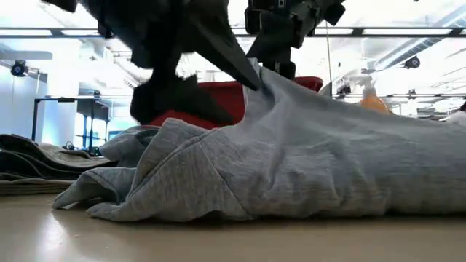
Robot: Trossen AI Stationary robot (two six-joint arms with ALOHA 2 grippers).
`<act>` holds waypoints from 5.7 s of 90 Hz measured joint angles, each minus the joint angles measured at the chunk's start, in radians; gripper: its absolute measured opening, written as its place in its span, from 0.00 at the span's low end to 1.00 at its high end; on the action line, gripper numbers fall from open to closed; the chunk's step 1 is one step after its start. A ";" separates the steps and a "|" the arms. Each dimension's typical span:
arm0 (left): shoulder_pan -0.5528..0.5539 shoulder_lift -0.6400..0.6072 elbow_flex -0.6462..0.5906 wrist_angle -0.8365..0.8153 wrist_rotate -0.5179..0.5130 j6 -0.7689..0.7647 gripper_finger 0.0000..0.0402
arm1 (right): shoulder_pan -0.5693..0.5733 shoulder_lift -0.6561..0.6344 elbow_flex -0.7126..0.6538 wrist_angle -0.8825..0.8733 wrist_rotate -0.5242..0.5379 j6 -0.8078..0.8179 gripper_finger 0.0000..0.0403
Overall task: Fold laundry
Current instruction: Fold the gray shirt
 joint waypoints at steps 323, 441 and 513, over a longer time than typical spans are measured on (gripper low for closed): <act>-0.013 -0.060 -0.025 -0.114 0.153 -0.188 0.00 | -0.084 -0.372 -0.500 0.035 0.041 -0.173 0.42; -0.016 -0.061 -0.024 -0.143 0.241 0.021 0.03 | 0.756 -0.005 -0.619 0.520 0.391 0.332 0.01; 0.034 -0.115 -0.027 -0.303 0.272 0.277 0.03 | 0.923 -0.157 -0.603 0.285 0.755 0.819 0.01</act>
